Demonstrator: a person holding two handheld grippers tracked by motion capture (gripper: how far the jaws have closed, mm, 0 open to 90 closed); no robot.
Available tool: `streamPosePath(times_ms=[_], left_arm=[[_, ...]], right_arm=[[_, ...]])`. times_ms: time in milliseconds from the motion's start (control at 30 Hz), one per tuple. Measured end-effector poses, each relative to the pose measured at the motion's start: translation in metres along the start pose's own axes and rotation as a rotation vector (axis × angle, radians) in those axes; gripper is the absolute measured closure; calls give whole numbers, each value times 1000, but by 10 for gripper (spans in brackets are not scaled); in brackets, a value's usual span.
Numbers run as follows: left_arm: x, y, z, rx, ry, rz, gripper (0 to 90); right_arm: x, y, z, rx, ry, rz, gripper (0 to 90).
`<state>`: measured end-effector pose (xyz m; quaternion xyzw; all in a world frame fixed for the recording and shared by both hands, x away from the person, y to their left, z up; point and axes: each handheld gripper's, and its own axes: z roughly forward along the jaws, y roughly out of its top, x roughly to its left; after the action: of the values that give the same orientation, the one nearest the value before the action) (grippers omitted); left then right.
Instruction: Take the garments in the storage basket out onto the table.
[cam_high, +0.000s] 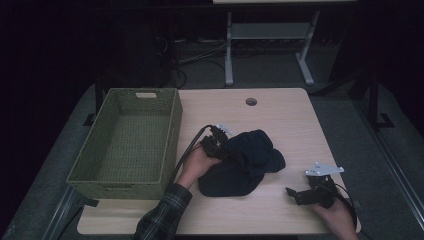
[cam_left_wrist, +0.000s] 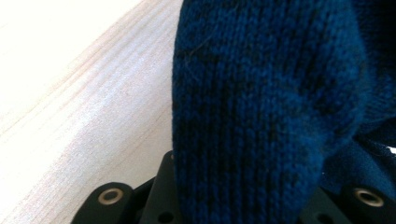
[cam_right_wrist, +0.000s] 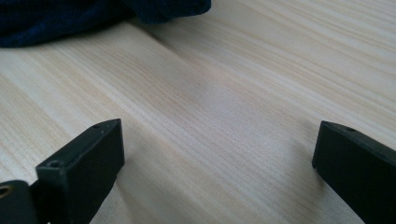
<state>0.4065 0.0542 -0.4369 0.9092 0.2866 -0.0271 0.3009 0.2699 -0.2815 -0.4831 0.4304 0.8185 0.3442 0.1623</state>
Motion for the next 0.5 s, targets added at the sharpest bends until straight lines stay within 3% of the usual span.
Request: streamPosePath(times_ms=[267,500], left_arm=[[-7,1,-11,16,78,21,433],[-20,-1,-31,-10,101,39,356]], right_arm=[[0,0,0,0,0,0,20],[0,0,0,0,0,0,20]])
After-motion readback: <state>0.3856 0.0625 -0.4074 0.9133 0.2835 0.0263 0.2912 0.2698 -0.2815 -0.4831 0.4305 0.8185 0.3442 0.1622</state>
